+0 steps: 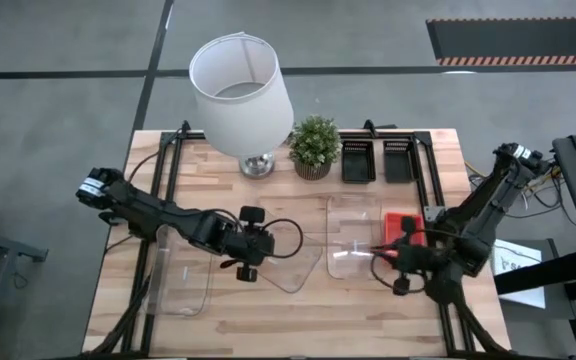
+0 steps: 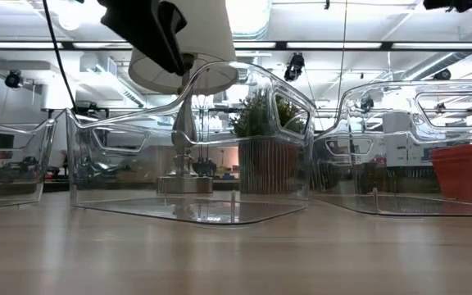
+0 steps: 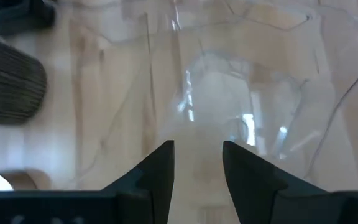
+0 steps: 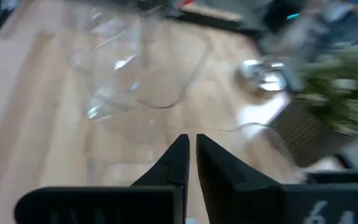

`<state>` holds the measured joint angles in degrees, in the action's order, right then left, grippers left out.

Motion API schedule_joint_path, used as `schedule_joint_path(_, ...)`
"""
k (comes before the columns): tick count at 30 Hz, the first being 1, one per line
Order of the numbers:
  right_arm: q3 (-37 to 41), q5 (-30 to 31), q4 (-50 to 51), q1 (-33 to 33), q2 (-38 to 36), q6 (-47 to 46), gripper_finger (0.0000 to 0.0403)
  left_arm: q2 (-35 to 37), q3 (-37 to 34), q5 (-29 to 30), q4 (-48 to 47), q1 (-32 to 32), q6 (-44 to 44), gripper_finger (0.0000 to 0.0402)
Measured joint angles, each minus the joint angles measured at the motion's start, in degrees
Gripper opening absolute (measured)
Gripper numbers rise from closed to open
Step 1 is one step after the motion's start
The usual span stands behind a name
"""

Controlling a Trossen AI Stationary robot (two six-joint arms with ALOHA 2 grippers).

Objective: Stack baskets by color
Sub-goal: Stack the middle transparent bin on the right transparent bin

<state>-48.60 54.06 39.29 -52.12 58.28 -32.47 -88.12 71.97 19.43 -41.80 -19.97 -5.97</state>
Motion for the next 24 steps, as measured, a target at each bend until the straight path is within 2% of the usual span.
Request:
schedule_joint_path(4,0.0,-10.7,-10.8,5.4,-0.1,15.1,0.001,0.9,-0.9,2.3,3.1,-0.5,4.7,0.012)
schedule_joint_path(7,-0.2,-18.1,-15.1,10.0,-0.1,23.0,0.0009,1.6,-1.8,3.8,5.5,-0.6,7.1,0.012)
schedule_joint_path(10,-0.9,-26.8,-17.7,15.2,-0.1,26.2,0.0021,2.2,-2.2,5.7,7.5,-0.7,8.4,0.012)
schedule_joint_path(13,-1.3,-34.0,-19.1,20.3,0.3,27.7,0.0052,2.8,-2.2,6.9,7.8,-1.0,8.5,0.012)
schedule_joint_path(15,-1.9,-36.3,-19.3,23.1,1.3,28.2,0.008,3.1,-2.4,7.0,8.8,-1.4,8.7,0.012)
schedule_joint_path(19,-3.5,-36.9,-19.9,26.8,4.9,31.1,0.0138,4.6,-4.7,8.5,12.7,-2.5,10.8,0.012)
schedule_joint_path(24,-8.3,-42.8,-21.2,29.7,11.8,37.5,0.0192,7.2,-8.5,11.9,18.3,-3.1,15.1,0.012)
